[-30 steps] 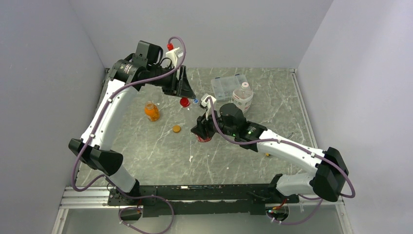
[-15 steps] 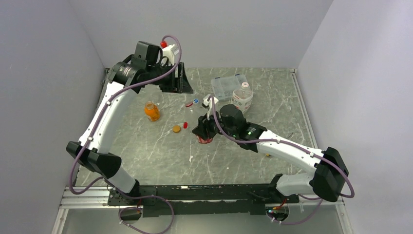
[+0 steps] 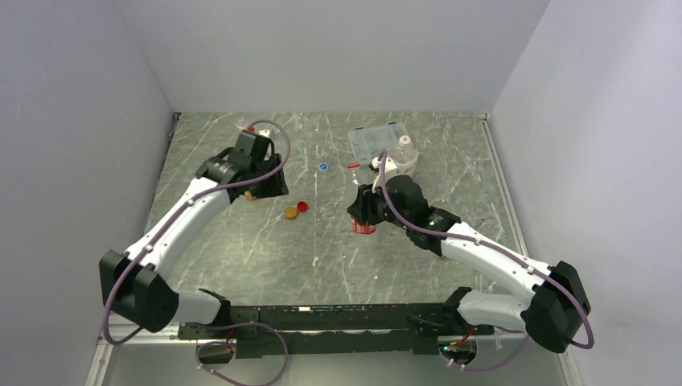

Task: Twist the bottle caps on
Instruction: Adjust the bottle cap at the center of the board.

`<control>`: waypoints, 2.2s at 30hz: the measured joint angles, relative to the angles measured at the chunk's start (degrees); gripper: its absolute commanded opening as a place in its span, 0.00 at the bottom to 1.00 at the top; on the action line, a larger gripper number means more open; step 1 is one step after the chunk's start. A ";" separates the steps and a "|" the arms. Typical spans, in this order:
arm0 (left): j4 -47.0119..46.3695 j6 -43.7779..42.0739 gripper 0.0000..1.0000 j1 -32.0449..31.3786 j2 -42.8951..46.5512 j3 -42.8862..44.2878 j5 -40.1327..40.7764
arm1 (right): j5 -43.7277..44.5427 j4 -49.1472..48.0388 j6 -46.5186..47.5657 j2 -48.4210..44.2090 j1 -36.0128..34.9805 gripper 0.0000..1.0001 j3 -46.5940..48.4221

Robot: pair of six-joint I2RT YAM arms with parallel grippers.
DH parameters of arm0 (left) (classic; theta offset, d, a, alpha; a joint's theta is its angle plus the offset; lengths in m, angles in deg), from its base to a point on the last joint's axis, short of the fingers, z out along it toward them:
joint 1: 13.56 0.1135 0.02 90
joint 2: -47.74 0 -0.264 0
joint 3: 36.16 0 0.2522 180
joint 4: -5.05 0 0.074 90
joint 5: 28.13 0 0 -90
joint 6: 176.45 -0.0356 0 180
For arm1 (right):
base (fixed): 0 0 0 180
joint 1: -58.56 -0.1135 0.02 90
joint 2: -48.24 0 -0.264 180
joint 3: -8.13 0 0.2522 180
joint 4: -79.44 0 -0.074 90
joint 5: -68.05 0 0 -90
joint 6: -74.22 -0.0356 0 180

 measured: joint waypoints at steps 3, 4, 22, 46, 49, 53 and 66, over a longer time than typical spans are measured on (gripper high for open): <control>-3.41 0.11 0.39 -1.05 -2.93 -3.04 1.05 | 0.17 0.90 -0.48 0.00 0.00 0.34 0.00; -4.59 0.11 0.39 -1.46 -4.17 -3.67 1.49 | 0.20 1.22 -0.57 0.00 -0.02 0.34 0.00; -18.40 2.84 0.29 -2.73 -24.87 -6.84 4.94 | 0.17 4.22 -1.22 -1.20 -0.02 0.33 0.00; -20.74 0.09 0.00 -1.64 -33.68 -0.26 3.58 | 0.20 5.18 -1.22 -3.69 -0.02 0.34 0.00; -22.95 -0.28 0.00 -1.55 -32.79 -1.90 -1.27 | 0.24 5.22 -1.20 -3.76 -0.02 0.34 0.00; -23.65 -0.31 0.00 -1.49 -30.58 -2.82 -8.63 | 0.48 5.29 -1.20 -4.00 -0.02 0.34 0.00; -53.22 15.74 0.00 -0.59 -16.96 -20.79 -38.32 | 3.28 3.65 -3.76 3.65 0.00 0.30 -2.47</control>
